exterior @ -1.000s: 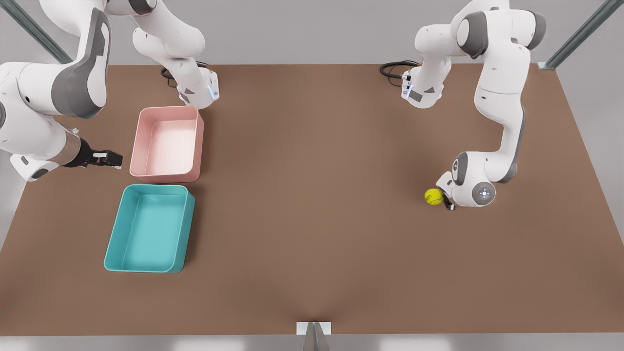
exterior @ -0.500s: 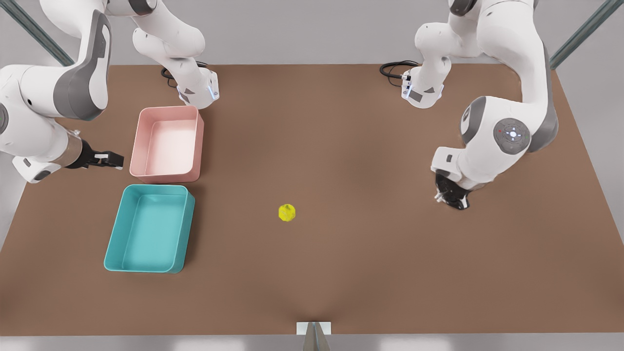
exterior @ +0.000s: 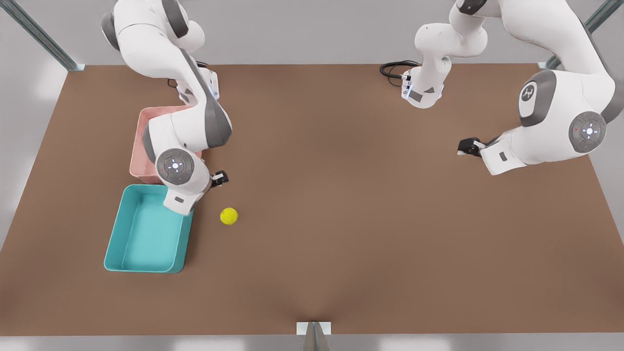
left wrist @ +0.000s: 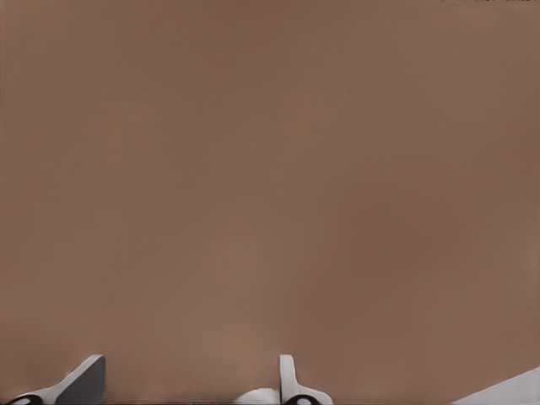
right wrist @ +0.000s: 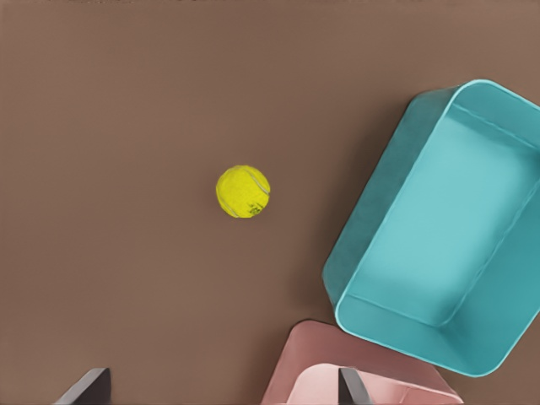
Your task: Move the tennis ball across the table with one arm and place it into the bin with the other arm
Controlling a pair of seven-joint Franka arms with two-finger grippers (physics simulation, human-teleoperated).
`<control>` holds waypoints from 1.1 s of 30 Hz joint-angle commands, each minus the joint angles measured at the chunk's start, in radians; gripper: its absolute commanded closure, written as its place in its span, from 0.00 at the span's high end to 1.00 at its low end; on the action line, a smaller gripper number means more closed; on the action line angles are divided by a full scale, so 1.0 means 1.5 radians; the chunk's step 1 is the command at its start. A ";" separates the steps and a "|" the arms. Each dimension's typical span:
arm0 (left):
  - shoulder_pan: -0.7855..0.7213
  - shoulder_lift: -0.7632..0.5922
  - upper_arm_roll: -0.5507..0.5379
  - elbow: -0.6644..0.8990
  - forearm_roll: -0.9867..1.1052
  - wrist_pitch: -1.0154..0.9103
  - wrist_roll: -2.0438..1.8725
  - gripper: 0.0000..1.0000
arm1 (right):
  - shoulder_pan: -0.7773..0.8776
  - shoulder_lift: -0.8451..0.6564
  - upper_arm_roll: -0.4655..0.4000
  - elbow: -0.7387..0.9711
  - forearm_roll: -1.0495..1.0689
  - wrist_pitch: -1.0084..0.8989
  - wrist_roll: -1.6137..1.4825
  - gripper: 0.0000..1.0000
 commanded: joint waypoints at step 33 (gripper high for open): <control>0.005 0.009 -0.003 0.002 -0.001 -0.055 -0.350 1.00 | -0.028 0.069 -0.009 -0.367 0.092 0.567 0.239 1.00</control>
